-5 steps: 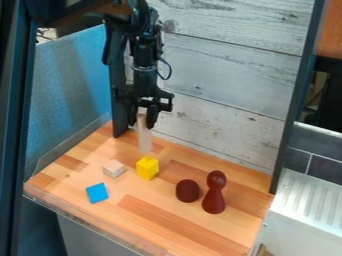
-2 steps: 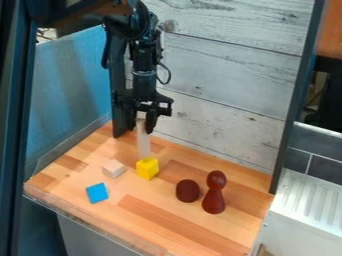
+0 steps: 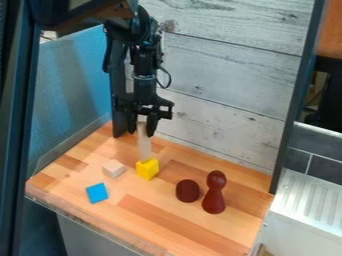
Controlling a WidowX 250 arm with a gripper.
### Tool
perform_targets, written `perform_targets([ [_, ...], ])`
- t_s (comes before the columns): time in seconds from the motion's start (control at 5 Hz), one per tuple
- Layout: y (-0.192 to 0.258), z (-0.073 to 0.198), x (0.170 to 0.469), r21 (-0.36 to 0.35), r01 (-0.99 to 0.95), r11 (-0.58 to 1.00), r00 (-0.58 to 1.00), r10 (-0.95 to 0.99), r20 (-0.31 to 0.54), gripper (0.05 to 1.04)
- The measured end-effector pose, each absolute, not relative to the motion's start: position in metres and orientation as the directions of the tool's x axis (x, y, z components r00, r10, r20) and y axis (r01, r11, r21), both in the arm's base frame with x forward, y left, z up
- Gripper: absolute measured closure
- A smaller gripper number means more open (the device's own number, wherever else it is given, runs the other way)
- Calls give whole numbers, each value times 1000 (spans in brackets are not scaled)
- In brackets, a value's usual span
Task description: Move the wood elongated pyramid on top of the yellow cube
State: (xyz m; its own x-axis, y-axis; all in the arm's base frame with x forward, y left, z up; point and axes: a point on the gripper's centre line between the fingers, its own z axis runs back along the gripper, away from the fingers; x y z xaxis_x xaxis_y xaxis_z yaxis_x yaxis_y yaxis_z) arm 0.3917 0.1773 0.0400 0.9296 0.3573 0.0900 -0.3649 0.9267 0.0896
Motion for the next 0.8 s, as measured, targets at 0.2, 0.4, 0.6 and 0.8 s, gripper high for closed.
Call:
perform_targets([
  [0.2, 173, 38, 392, 87, -365, 927, 930, 358, 86, 609],
  [0.4, 168, 36, 394, 85, -359, 929, 932, 352, 91, 609],
  [0.6, 168, 37, 395, 84, -365, 927, 929, 357, 97, 585],
  [0.8, 169, 36, 396, 87, -378, 922, 923, 369, 106, 504],
])
